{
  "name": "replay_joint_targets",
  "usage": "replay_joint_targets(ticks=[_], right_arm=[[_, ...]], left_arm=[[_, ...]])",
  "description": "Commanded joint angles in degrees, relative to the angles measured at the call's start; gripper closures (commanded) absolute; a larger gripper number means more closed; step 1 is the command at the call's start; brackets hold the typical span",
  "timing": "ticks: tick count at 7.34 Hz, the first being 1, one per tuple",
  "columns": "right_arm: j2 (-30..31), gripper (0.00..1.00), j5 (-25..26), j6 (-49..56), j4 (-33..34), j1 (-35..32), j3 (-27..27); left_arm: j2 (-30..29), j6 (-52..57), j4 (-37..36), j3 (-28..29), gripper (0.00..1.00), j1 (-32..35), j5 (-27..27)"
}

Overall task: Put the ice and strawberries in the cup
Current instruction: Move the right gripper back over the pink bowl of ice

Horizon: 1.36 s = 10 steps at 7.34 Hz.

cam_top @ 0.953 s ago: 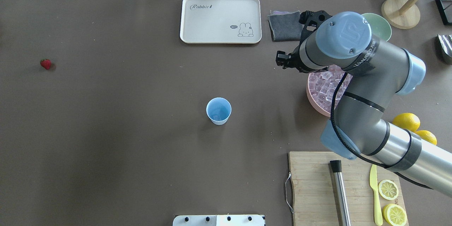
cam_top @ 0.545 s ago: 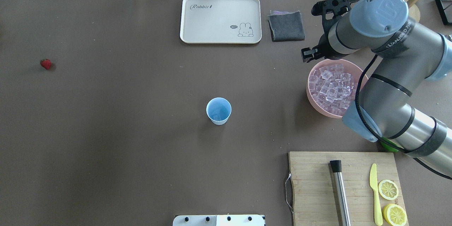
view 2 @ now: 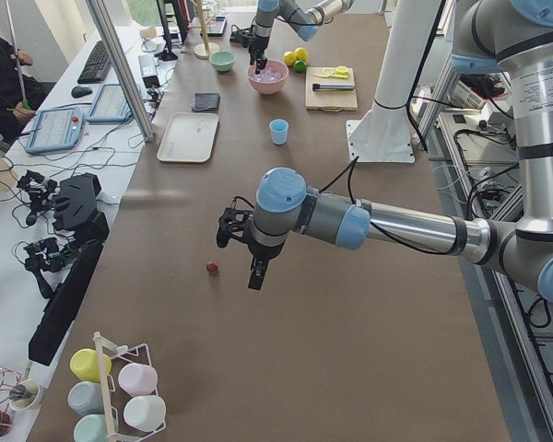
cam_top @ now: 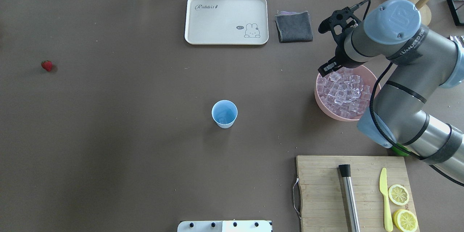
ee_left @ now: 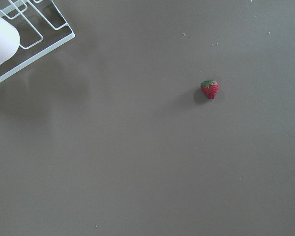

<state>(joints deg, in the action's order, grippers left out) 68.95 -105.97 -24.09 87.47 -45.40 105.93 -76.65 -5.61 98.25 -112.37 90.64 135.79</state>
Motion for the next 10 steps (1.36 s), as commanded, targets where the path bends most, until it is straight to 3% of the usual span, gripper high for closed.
replay_joint_targets(ticks=[1,4,6,9,10], right_arm=[[0.0,0.31,-0.1,7.1,0.1,0.4,-1.9],[0.1,0.31,-2.7,6.9,-1.1,0.3,-4.8],[-0.3,0.32,-3.6,6.8,-5.9,-0.5,-9.1],[0.2,0.42,-6.7,7.0,-6.4,-2.0,-8.9],[0.2,0.58,-6.7,7.0,-6.3,-2.1,-8.9]], left_arm=[[0.5,0.0,0.2,0.2,0.03,1.0,0.1],[0.5,0.0,0.2,0.1,0.03,1.3,0.1],[0.5,0.1,0.2,0.0,0.03,1.3,0.1],[-0.1,0.1,0.2,0.4,0.03,1.2,0.8],[-0.1,0.1,0.2,0.4,0.03,1.2,0.9]])
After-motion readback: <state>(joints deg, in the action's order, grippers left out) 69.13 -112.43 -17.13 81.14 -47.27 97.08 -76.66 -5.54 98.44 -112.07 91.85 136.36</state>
